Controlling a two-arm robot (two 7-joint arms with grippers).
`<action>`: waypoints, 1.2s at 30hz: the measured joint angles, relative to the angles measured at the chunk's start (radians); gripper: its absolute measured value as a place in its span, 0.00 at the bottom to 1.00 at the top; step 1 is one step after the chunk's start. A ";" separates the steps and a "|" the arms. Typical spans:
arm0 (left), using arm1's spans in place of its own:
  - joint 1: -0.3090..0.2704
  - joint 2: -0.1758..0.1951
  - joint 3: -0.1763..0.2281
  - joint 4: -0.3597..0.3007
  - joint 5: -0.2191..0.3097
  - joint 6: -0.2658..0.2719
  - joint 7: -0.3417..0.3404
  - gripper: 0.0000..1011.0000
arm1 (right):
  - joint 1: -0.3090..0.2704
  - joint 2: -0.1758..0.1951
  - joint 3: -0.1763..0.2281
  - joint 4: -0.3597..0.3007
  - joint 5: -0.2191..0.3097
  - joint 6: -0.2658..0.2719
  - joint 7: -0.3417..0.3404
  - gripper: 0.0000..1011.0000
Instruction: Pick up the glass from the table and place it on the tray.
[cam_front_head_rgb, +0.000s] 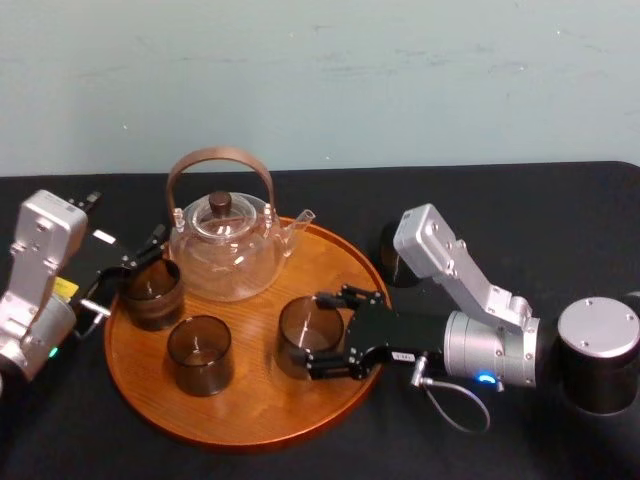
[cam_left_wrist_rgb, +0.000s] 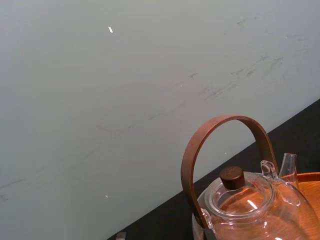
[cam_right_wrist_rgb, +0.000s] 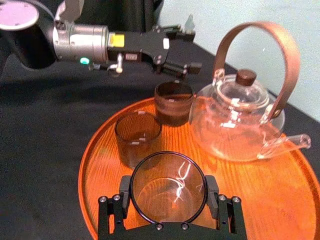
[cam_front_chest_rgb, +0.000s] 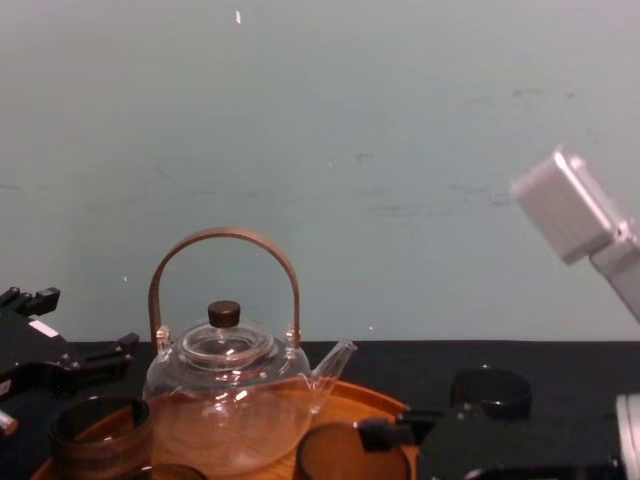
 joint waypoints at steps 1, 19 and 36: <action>0.000 0.000 0.000 0.000 0.000 0.000 0.000 0.99 | -0.001 0.000 -0.004 0.004 -0.003 0.001 0.002 0.89; 0.000 0.000 0.000 0.000 0.000 0.000 0.000 0.99 | -0.007 -0.008 -0.027 0.037 -0.017 0.009 0.019 0.89; 0.000 0.000 0.000 0.000 0.000 0.000 0.000 0.99 | -0.008 -0.016 -0.031 0.047 -0.032 0.015 0.003 0.89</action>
